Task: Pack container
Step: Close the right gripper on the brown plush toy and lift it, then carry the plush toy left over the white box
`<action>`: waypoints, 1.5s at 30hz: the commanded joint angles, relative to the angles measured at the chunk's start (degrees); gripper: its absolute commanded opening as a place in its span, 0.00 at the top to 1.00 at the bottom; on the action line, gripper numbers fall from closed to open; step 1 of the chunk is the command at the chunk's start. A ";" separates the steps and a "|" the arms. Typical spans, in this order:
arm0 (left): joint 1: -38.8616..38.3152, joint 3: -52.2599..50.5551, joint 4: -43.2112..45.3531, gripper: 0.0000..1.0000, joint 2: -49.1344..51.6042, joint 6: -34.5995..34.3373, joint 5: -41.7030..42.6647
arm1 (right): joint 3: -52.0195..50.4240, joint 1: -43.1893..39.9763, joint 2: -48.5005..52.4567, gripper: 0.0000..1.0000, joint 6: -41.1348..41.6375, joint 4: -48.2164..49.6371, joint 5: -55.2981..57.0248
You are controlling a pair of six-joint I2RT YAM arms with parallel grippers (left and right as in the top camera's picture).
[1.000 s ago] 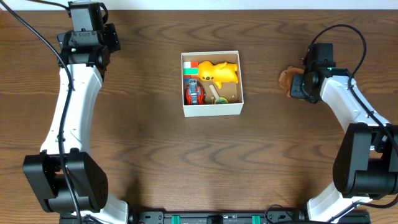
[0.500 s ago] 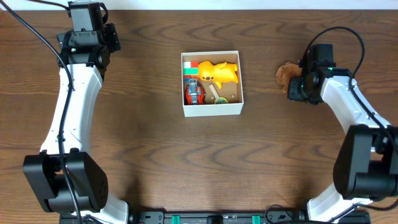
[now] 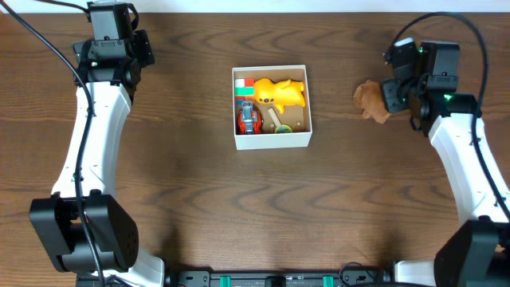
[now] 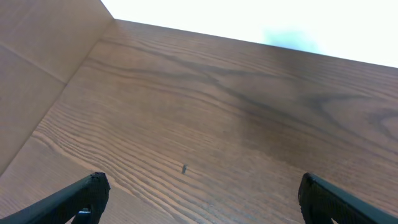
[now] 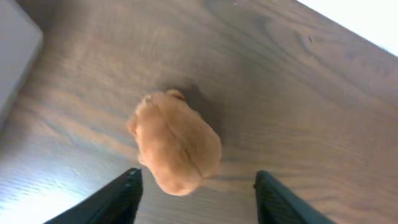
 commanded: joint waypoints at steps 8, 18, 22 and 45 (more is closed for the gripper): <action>0.02 1.01 -0.17 0.02 -1.01 -0.31 -0.48 | 0.39 -2.05 10.86 0.22 -16.33 -0.07 1.68; 0.02 1.01 -0.20 0.02 -1.01 -0.31 -0.48 | 0.39 -1.60 16.02 0.40 -13.73 0.17 1.57; 0.02 1.01 -0.17 0.02 -1.01 -0.31 -0.46 | 0.42 -0.55 15.93 0.95 -13.75 0.22 0.98; 0.02 1.01 -0.17 0.02 -1.01 -0.31 -0.46 | 16.04 10.86 -0.52 0.99 -13.42 2.73 -10.91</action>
